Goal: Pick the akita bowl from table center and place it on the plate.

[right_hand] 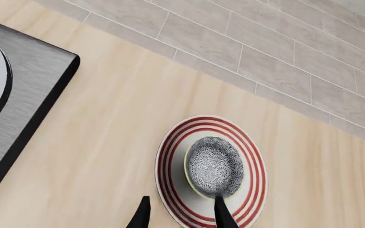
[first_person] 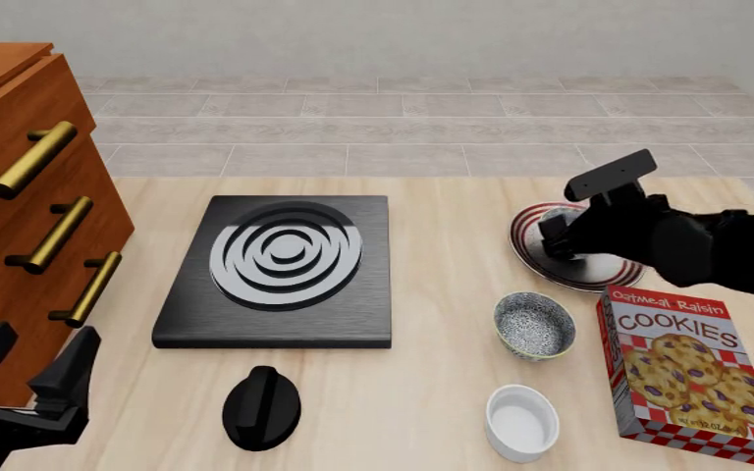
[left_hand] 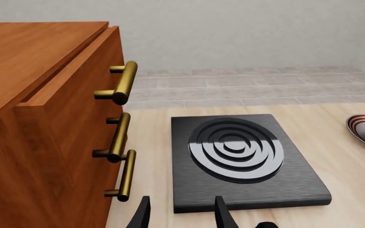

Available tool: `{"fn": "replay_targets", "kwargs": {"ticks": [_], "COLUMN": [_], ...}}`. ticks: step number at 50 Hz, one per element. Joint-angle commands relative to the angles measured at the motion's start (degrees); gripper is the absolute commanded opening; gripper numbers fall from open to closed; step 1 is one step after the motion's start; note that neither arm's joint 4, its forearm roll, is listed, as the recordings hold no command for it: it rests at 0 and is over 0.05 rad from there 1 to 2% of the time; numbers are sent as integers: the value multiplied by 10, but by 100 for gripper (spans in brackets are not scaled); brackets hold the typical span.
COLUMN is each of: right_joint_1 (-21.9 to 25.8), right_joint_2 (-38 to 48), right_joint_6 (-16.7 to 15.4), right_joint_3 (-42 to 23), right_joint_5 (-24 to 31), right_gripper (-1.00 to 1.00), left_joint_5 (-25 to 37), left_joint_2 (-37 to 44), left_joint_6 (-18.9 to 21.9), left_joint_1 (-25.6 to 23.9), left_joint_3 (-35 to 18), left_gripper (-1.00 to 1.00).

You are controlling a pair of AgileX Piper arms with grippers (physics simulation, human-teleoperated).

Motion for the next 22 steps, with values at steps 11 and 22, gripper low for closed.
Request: {"fn": "replay_targets", "kwargs": {"ticks": [11, 22], "right_joint_1": [40, 45], "right_joint_2": [-289, -440], "right_joint_6": [-34, -16], "right_joint_3": [114, 171], "right_joint_5": [63, 97], "right_gripper": [100, 100], "left_joint_5": [-22, -17], "left_joint_2": [24, 20], "left_joint_6": [5, 8], "left_joint_1": [10, 14], "left_joint_3": [0, 0], "left_gripper": [100, 100]}}
